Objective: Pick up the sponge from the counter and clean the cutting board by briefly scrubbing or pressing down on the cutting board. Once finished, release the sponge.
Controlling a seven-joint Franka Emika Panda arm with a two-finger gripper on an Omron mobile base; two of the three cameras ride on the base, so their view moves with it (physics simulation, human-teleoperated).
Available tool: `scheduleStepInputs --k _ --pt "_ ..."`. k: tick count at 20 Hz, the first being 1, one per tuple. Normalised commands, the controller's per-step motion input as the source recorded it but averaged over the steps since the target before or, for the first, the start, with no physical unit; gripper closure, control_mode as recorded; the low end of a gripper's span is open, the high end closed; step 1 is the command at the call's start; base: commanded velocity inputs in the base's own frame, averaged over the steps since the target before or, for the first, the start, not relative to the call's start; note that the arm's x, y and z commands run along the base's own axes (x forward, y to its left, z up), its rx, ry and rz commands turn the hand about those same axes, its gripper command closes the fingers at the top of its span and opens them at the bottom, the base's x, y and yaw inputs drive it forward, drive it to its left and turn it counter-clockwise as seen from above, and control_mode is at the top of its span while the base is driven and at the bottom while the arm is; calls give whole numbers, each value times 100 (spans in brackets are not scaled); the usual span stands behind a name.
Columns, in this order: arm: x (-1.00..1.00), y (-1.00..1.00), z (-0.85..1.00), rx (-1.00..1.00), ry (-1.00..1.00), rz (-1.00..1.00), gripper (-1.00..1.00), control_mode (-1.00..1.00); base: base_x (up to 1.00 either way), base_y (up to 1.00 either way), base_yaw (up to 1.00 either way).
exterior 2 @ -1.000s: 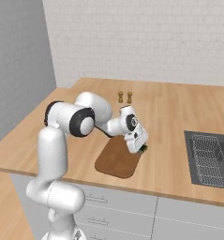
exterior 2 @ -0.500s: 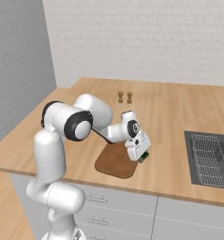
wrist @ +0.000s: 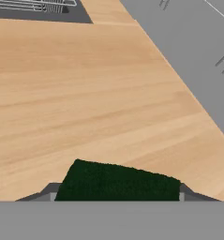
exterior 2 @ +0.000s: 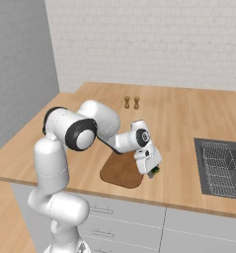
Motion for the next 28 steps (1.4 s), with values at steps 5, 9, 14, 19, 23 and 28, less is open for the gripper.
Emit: scheduleStepInputs --k 5,9,14,19,23,28 --pt "-97 7 -16 0 0 -1 100 -100 0 0 0" --pt "-36 65 -3 0 -18 0 100 -100 0 0 0" --pt "12 86 -41 -1 4 0 100 -100 0 0 0" --pt "75 9 -63 -8 31 0 100 -100 0 0 0" --pt "33 42 -17 -3 5 0 100 -100 0 0 0" --pt "15 99 -47 0 -6 -7 100 -100 0 0 0"
